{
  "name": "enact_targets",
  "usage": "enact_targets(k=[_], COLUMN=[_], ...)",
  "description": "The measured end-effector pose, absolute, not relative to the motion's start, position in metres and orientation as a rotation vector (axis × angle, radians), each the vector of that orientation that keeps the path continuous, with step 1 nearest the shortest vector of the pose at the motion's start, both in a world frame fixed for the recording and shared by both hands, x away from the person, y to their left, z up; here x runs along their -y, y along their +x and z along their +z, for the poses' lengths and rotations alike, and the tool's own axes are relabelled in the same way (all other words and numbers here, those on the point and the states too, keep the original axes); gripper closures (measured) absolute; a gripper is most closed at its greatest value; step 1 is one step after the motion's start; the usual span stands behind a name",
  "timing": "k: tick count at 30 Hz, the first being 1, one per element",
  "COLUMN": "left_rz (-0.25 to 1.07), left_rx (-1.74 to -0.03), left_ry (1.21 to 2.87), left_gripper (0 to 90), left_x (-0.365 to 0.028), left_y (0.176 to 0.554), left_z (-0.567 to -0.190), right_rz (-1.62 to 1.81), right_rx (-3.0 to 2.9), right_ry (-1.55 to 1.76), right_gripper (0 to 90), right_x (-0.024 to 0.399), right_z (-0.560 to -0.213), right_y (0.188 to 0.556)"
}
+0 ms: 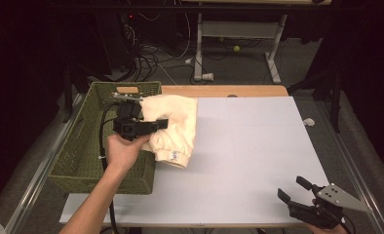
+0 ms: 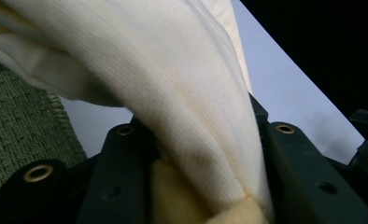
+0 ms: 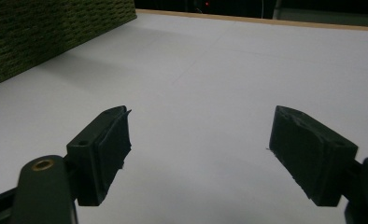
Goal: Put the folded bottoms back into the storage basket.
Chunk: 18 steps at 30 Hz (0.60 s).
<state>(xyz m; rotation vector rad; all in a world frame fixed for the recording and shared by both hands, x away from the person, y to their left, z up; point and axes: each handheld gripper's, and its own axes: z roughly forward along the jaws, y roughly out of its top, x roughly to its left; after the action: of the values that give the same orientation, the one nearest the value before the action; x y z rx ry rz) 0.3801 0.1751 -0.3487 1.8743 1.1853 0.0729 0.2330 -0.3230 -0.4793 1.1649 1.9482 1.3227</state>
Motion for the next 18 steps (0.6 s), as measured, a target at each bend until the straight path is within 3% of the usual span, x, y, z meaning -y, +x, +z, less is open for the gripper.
enact_targets(k=[18], left_rz=[0.101], left_rx=[-1.22], left_ry=[1.801], left_gripper=[61.2], left_x=[-0.209], left_y=[0.373], left_z=[-0.344], right_rz=[1.314], right_rx=[-1.953], right_ry=[1.164], right_gripper=[21.3], right_x=[0.323], right_z=[-0.479], right_y=[0.233])
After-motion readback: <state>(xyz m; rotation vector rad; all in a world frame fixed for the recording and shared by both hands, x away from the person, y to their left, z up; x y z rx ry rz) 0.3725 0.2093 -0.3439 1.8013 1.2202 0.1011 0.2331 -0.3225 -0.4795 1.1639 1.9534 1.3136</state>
